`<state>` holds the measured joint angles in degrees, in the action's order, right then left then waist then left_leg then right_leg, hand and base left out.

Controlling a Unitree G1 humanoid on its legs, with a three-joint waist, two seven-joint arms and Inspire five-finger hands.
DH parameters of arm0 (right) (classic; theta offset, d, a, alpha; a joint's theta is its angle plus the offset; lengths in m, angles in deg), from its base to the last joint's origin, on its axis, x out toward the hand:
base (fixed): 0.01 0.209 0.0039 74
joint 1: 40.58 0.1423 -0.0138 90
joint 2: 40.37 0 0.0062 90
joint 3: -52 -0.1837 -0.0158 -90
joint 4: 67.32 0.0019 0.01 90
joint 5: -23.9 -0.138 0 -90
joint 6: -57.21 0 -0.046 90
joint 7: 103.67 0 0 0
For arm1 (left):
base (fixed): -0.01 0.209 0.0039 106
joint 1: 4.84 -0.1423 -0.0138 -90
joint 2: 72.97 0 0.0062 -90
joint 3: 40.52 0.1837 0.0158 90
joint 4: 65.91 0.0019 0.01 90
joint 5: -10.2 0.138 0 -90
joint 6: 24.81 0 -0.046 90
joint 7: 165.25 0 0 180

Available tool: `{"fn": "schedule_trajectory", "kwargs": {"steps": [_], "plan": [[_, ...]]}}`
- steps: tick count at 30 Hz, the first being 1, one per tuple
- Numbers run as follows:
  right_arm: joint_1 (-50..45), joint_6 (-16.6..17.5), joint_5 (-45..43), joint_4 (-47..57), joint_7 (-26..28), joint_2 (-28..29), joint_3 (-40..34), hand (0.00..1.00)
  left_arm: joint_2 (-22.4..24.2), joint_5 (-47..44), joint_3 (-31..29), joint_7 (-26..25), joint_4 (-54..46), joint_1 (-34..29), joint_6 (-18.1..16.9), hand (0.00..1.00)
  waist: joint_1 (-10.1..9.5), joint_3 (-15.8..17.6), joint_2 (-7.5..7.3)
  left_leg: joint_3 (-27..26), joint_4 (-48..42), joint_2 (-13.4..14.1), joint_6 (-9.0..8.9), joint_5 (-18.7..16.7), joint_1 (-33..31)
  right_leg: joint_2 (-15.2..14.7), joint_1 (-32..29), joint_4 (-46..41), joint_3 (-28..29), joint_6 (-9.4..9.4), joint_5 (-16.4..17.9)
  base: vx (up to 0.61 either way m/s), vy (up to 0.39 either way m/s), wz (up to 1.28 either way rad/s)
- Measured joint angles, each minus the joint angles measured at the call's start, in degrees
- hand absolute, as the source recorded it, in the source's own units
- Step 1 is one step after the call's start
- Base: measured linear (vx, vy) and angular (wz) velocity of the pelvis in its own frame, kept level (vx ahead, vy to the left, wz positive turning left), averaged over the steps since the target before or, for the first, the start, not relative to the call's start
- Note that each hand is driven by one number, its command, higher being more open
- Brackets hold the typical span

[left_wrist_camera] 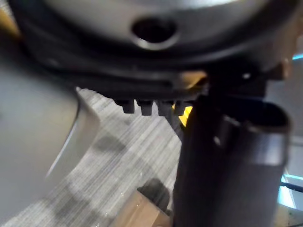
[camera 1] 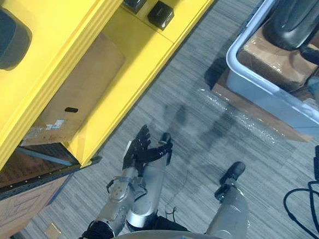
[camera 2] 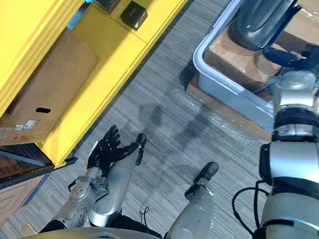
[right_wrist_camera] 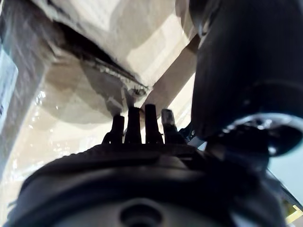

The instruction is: Walk over and take three plastic housings, then place them on the shelf

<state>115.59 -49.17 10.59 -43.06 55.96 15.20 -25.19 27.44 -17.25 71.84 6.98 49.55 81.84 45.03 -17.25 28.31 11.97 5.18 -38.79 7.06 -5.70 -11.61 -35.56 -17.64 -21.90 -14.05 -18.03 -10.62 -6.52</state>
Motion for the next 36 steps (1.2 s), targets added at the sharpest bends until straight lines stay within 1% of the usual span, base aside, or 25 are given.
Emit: {"fn": "schedule_trajectory", "kwargs": {"steps": [1,4,6,8,11,13,15,18,19,21,22,24,25,27,28,29,30,33,35,36], "plan": [[0.01,-0.38,0.13,-0.40,0.07,-1.35,0.95,0.00,0.01,0.00,0.07,-0.49,0.44,0.38,0.13,1.00,-0.10,0.00,0.00,0.11,0.08,-0.32,0.06,0.06,-0.36,-0.28,-0.23,0.11,-0.21,-0.08,-0.05,-0.01,0.046,0.08],[0.03,-1.17,3.14,-1.06,0.33,-2.55,2.01,0.00,-0.05,-0.66,-0.01,-1.23,1.03,0.54,0.19,1.00,-0.15,-0.01,0.01,0.28,0.17,-0.39,0.06,0.06,-0.67,-0.32,-0.27,0.33,-0.55,-0.09,-0.05,0.01,0.033,0.05],[0.18,-2.08,4.02,-1.06,1.35,-3.57,2.63,0.00,-0.04,-1.49,-0.04,-1.47,1.00,0.54,0.24,1.00,-0.12,-0.01,0.01,0.62,0.32,-0.39,-0.02,0.10,-0.97,-0.24,-0.42,0.34,-0.99,-0.07,-0.04,0.03,0.010,0.06],[0.26,-4.32,4.08,-1.52,3.53,-4.09,3.21,0.00,-0.05,-1.48,-0.18,-1.48,0.98,0.52,0.26,1.00,-0.03,-0.01,0.01,0.91,0.35,-0.34,-0.12,0.24,-0.90,-0.22,-0.11,0.34,-2.01,-0.05,-0.05,0.06,0.000,0.07],[0.76,-5.64,4.05,-2.38,5.30,-4.02,2.91,0.00,-0.08,-1.47,-0.27,-1.39,0.54,0.37,0.29,1.00,0.02,0.00,0.00,0.95,0.27,-0.29,-0.13,0.25,-0.78,-0.22,0.04,0.35,-2.33,-0.02,-0.06,0.03,0.003,0.02],[1.35,-6.15,4.43,-3.27,7.22,-4.00,2.92,0.00,-0.13,-1.45,-0.30,-1.06,-0.44,-0.06,0.37,1.00,0.13,0.01,-0.03,0.88,0.26,-0.20,-0.16,0.22,-0.17,-0.20,0.67,0.38,-2.48,0.01,-0.05,0.00,0.000,0.00],[1.34,-6.90,7.04,-3.85,10.34,-3.14,3.14,0.00,-0.27,-1.38,-0.39,-0.24,-3.31,-1.46,0.32,1.00,0.23,0.08,-0.14,0.69,0.50,0.21,-0.28,0.04,1.44,-0.01,2.16,0.39,-2.89,0.41,0.19,-0.01,0.007,-0.02],[1.26,-6.90,10.80,-4.30,13.36,-1.38,3.71,0.00,-1.00,-1.27,-0.46,-0.13,-4.94,-1.82,0.30,1.00,0.37,0.23,-0.36,0.65,1.10,0.95,-0.37,-0.02,2.87,0.56,3.23,0.38,-3.11,0.96,0.52,-0.05,0.001,-0.07],[1.26,-6.59,12.73,-4.12,15.42,-0.57,5.11,0.00,-1.71,-1.30,-1.12,0.22,-5.95,-2.08,0.29,1.00,0.48,0.56,-0.84,0.53,1.46,1.59,-0.58,0.03,3.82,1.10,3.85,0.44,-3.12,1.18,0.66,-0.05,-0.009,-0.10],[1.25,-6.75,14.33,-3.89,18.20,-0.16,6.65,0.00,-2.09,-1.50,-2.28,0.68,-7.20,-2.77,0.31,1.00,0.98,1.08,-1.62,0.53,2.66,1.69,-0.90,0.39,5.15,1.27,4.87,0.85,-3.23,1.26,0.70,-0.03,-0.007,-0.03],[1.24,-6.78,15.33,-3.03,19.98,-0.03,7.57,1.00,-2.30,-1.54,-3.32,0.88,-9.00,-4.21,0.32,1.00,1.56,1.45,-2.22,0.47,3.60,1.72,-1.12,0.76,6.27,1.37,5.73,1.33,-3.29,1.34,0.63,0.00,0.000,0.00],[1.02,-6.93,15.36,-0.85,21.55,-0.08,8.08,1.00,-2.77,-1.64,-4.42,1.16,-11.36,-6.42,0.44,1.00,2.37,1.87,-3.14,0.08,4.66,1.90,-1.30,1.19,7.99,1.45,6.81,1.62,-3.18,1.37,0.61,0.00,-0.002,-0.03],[0.24,-6.83,15.21,2.35,21.54,-0.12,8.09,1.00,-3.30,-1.65,-5.27,1.72,-13.26,-8.21,1.08,1.00,3.28,1.93,-4.11,-0.26,5.97,2.13,-1.48,1.61,9.41,1.68,7.81,2.25,-3.08,1.43,0.56,0.01,-0.005,-0.05],[-0.28,-6.72,15.11,4.28,20.72,-0.17,8.09,1.00,-3.67,-1.64,-5.26,1.93,-13.62,-8.62,1.67,1.00,3.58,1.95,-4.60,-0.50,6.71,2.33,-1.62,1.80,10.34,1.81,8.31,2.36,-3.03,1.44,0.55,0.02,-0.009,-0.06],[-0.28,-6.49,14.99,5.65,18.99,-0.14,8.01,1.00,-3.79,-1.62,-5.14,1.98,-13.62,-8.61,1.83,1.00,3.67,2.02,-4.97,-0.84,7.27,2.48,-1.69,2.05,11.25,1.86,8.60,2.36,-2.82,1.48,0.58,0.02,-0.011,-0.10],[-0.29,-5.42,14.97,7.06,16.12,-0.07,7.94,1.00,-3.71,-1.59,-4.83,2.15,-13.64,-8.55,1.83,1.00,3.78,2.05,-5.31,-1.22,8.04,2.51,-1.78,2.42,11.86,1.85,8.64,2.35,-2.53,1.52,0.59,0.02,-0.009,-0.09],[-0.29,-4.82,14.99,7.82,14.41,0.03,7.88,1.00,-3.70,-1.59,-4.61,2.19,-13.64,-8.54,1.83,1.00,3.83,2.04,-5.43,-1.37,8.33,2.54,-1.81,2.55,12.11,1.85,8.65,2.35,-2.39,1.53,0.59,0.01,-0.004,-0.07],[-0.25,-0.39,15.30,13.00,4.55,1.39,5.14,1.00,-3.33,-1.58,-3.45,2.26,-13.58,-8.55,1.83,1.00,4.44,2.03,-5.44,-1.74,9.02,2.60,-1.90,2.86,12.89,1.85,8.73,2.18,-2.02,1.70,0.69,-0.01,0.008,-0.04],[-0.26,3.17,17.54,15.58,-0.44,2.28,5.13,1.00,-3.33,-1.58,-2.74,2.42,-13.40,-8.55,1.81,1.00,4.62,2.02,-5.43,-1.75,9.19,2.62,-1.93,2.94,13.14,1.85,8.85,2.06,-2.03,1.87,0.79,0.00,0.000,0.00],[-0.26,4.21,17.53,16.47,-1.43,2.45,5.13,1.00,-3.33,-1.58,-2.57,2.58,-13.20,-8.52,1.80,1.00,4.63,2.02,-5.43,-1.75,9.26,2.62,-1.92,2.97,13.13,1.85,8.85,2.06,-2.03,1.87,0.80,0.00,0.000,0.00]]}}
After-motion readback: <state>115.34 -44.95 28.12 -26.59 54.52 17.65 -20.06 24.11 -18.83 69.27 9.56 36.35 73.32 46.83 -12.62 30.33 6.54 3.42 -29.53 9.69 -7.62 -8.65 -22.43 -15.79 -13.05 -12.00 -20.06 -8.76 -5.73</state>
